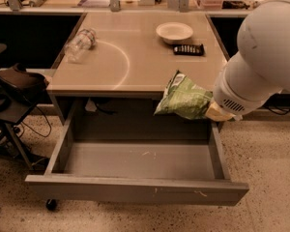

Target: Place green jalapeno chip bag into top drawer

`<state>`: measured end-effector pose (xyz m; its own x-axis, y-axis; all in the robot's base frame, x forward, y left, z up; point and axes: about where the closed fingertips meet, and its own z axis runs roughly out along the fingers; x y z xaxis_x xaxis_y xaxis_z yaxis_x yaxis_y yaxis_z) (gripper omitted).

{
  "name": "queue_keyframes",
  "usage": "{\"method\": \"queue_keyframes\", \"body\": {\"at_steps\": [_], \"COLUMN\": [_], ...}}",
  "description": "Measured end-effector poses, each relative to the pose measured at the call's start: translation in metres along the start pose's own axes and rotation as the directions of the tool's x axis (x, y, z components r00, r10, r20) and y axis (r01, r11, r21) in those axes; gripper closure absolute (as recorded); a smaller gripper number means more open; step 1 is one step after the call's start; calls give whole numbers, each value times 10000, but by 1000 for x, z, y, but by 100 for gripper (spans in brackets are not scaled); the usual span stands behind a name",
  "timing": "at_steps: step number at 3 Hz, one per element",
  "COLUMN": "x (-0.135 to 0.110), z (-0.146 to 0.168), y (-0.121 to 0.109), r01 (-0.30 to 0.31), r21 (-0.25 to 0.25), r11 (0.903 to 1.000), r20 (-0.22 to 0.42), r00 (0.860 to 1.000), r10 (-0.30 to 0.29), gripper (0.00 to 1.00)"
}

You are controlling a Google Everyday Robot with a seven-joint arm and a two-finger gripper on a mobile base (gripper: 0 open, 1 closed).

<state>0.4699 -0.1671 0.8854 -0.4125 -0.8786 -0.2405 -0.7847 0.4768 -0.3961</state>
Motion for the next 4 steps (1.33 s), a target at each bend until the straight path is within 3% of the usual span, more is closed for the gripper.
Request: {"method": "queue_keyframes", "body": {"at_steps": [1, 2, 3, 4], "x": [18, 46, 35, 34], "z": [27, 95, 123, 124], "y": [36, 106, 142, 143], "r01": [-217, -611, -497, -519], "r21": [-701, -2498, -3520, -3573], "r11": [9973, 9664, 9347, 9326], "r20": [0, -394, -83, -71], "r00": [9998, 9978, 9987, 9986], "r10": [218, 529, 500, 529], "gripper": [100, 100, 100, 100]}}
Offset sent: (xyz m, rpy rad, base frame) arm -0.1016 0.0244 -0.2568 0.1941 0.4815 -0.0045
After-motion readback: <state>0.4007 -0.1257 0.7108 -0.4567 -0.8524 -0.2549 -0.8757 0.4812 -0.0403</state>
